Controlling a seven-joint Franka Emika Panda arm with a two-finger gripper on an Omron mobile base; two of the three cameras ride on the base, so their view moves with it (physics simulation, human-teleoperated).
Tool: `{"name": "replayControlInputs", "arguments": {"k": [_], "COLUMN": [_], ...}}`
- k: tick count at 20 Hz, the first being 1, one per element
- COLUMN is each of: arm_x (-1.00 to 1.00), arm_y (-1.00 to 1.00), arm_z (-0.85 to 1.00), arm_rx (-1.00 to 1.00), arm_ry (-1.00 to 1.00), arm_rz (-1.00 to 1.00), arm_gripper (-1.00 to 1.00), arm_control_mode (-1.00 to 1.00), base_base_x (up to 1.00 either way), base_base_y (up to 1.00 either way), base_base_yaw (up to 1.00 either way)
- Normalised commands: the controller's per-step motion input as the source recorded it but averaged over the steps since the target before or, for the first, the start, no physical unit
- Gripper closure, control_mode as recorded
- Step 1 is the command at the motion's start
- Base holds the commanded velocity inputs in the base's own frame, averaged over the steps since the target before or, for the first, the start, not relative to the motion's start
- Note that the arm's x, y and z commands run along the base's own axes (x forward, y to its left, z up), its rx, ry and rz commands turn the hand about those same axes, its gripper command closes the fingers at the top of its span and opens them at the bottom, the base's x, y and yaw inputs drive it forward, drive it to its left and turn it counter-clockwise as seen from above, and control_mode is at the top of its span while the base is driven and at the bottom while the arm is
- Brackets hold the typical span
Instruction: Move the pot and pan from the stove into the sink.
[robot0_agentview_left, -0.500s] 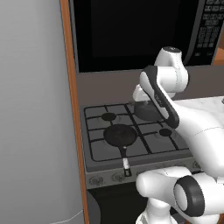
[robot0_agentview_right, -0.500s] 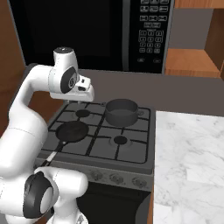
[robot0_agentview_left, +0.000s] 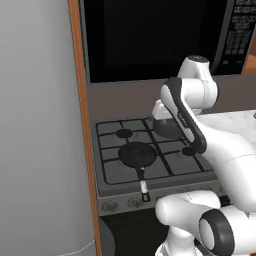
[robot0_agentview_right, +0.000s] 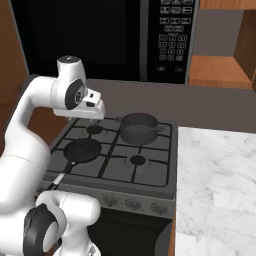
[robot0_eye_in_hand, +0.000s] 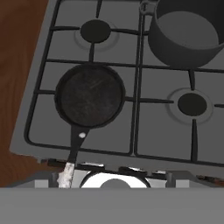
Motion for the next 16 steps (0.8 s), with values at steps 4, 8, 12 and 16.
{"name": "replayControlInputs", "arguments": {"k": [4,8,12,16], "arm_x": [-0.32,-0.34,-0.16,-0.01], "arm_y": [0.11,0.15,0.26,0.44], "arm_z": [-0.07,-0.12,-0.14,-0.14], "arm_rx": [0.00,0.00,0.00,0.00], "arm_ry": [0.00,0.00,0.00,0.00], "arm_rz": [0.00,0.00,0.00,0.00], "arm_gripper": [-1.00,-1.00,-1.00,-1.00], "arm_control_mode": [-1.00,-1.00,-1.00,-1.00], "base_base_x": [0.00,0.00,0.00,0.00], "base_base_y": [0.00,0.00,0.00,0.00], "base_base_yaw": [0.00,0.00,0.00,0.00]}}
